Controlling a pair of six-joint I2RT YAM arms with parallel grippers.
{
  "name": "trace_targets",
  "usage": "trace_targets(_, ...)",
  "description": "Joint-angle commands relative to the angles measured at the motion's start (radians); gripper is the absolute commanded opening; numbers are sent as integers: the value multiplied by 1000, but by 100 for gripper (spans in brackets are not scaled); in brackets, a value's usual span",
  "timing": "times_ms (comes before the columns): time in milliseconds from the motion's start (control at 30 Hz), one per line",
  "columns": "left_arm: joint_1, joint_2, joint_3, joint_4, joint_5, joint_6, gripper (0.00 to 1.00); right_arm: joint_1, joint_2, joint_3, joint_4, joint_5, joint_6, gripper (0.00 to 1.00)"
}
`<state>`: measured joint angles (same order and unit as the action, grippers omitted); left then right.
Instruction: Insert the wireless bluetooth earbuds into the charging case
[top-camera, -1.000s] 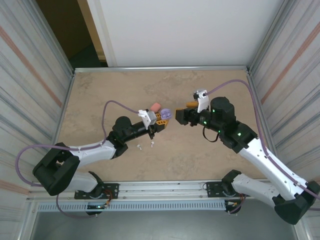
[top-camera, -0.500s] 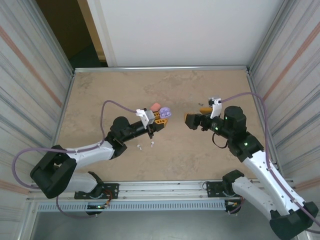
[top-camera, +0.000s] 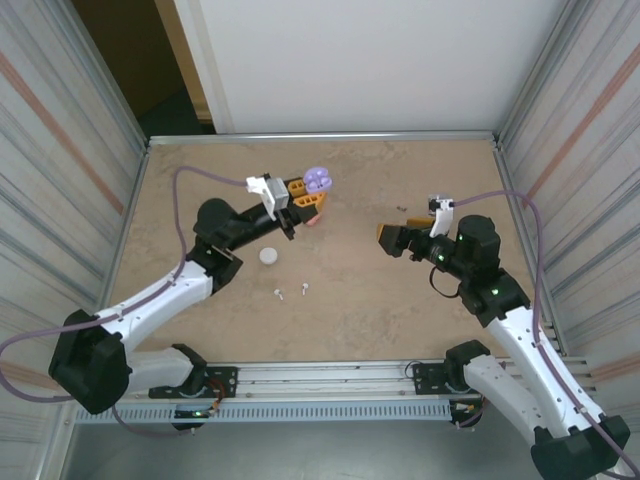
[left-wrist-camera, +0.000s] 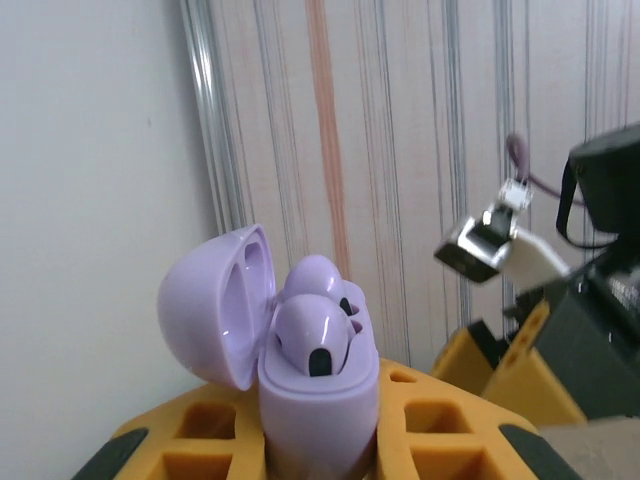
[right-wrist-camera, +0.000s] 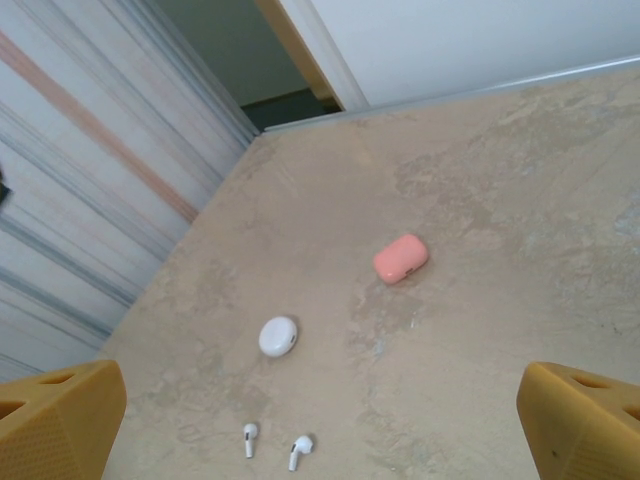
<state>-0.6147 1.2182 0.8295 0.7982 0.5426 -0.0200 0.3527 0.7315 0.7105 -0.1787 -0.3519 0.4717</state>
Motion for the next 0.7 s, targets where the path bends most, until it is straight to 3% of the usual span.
trace_targets(0,14,16,98,-80,94,-14,0,-8,13,-13,35,-24,34,99)
trace_targets(200,23,75,159,-48,162,-43,0,-9,26,-9,33,-22,37,99)
trace_targets(433,24,172,68,196,254,-130,0,-9,39,-11,29,-35,61,99)
trace_targets(667,35,252,89,247,309,-147,0,-9,17,41,1,-87,57,99)
